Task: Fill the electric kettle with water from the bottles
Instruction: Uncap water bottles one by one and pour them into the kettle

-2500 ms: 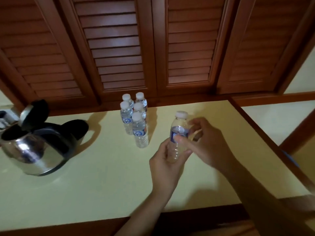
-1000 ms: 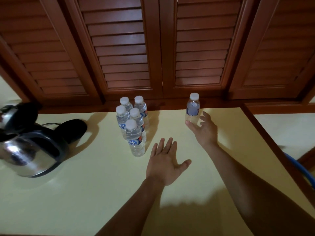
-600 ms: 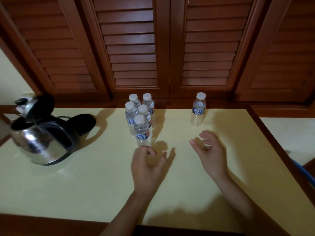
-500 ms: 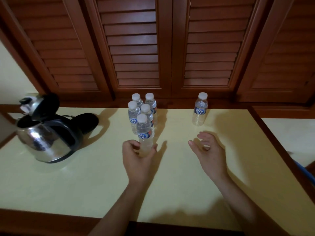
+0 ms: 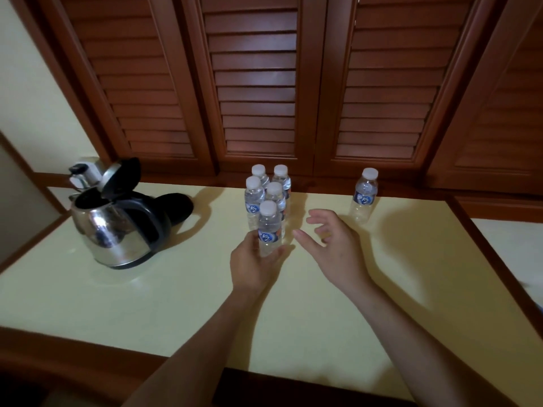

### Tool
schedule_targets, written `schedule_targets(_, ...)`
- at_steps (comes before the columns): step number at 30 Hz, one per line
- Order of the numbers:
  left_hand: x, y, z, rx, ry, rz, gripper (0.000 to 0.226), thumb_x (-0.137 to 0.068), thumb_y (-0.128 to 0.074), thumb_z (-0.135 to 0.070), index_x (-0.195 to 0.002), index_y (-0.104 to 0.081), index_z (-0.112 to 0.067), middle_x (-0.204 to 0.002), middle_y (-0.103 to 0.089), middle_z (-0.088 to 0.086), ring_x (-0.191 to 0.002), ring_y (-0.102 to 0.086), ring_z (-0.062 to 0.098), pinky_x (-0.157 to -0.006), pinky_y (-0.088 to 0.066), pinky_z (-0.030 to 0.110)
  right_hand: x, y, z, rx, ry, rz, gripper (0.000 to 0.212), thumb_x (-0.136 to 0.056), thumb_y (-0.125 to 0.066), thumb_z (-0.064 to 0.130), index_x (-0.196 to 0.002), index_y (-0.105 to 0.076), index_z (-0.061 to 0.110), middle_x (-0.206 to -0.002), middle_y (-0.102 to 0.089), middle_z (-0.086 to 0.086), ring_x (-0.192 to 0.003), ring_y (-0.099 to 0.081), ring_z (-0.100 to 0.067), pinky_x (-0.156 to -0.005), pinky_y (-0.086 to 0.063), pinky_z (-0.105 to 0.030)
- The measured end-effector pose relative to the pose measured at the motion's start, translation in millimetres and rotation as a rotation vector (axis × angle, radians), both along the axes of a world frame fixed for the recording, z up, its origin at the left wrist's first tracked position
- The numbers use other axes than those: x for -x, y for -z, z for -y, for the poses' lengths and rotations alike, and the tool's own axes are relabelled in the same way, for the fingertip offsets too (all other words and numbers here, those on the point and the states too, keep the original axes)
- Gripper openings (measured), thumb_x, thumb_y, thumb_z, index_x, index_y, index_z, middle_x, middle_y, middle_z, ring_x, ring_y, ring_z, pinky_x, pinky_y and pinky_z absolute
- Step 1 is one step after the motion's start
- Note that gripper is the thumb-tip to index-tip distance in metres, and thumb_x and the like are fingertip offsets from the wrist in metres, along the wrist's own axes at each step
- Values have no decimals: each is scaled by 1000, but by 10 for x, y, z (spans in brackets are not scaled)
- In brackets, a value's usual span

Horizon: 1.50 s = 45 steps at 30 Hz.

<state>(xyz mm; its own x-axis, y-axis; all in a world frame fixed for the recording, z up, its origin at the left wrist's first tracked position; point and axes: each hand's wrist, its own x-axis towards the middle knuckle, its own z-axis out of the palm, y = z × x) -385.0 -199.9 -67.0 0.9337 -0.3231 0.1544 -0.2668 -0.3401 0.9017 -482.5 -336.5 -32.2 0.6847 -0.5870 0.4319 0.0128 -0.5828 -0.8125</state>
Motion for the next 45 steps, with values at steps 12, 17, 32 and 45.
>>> schedule_targets(12,67,-288,-807,-64,26,248,33,-68,-75,-53,-91,-69,-30,-81,-69,-18,-79,-64,5,-70,-52,29,-413,-480,-518,336,-122,-122,47,-74,-67,68,-75,-59,21,-65,-53,4,-66,-54,-13,-60,-47,-34)
schedule_targets(17,-229,-361,-1339,-82,86,356,55,-65,-65,-63,-104,-73,-25,-90,-67,-22,-84,-64,8,-75,-53,31,-677,-640,-902,453,-181,-100,40,-82,-65,59,-65,-50,27,-59,-46,12,-62,-50,-5,-57,-37,-22)
schedule_targets(32,-1269,-220,-3060,-77,332,338,47,-71,-85,-53,-109,-72,-29,-91,-74,-18,-84,-68,-1,-73,-55,25,-1247,-1067,-2706,433,-135,-322,54,-75,-51,72,-89,-66,22,-72,-63,7,-64,-57,-7,-59,-44,-25)
schedule_targets(45,-1482,-150,-3448,-46,243,312,55,-71,-87,-48,-119,-70,-29,-100,-75,-18,-89,-68,-1,-77,-58,30,-1625,-1155,-3117,499,-361,-536,9,-96,-59,18,-97,-68,18,-83,-51,17,-75,-48,4,-66,-34,-10)
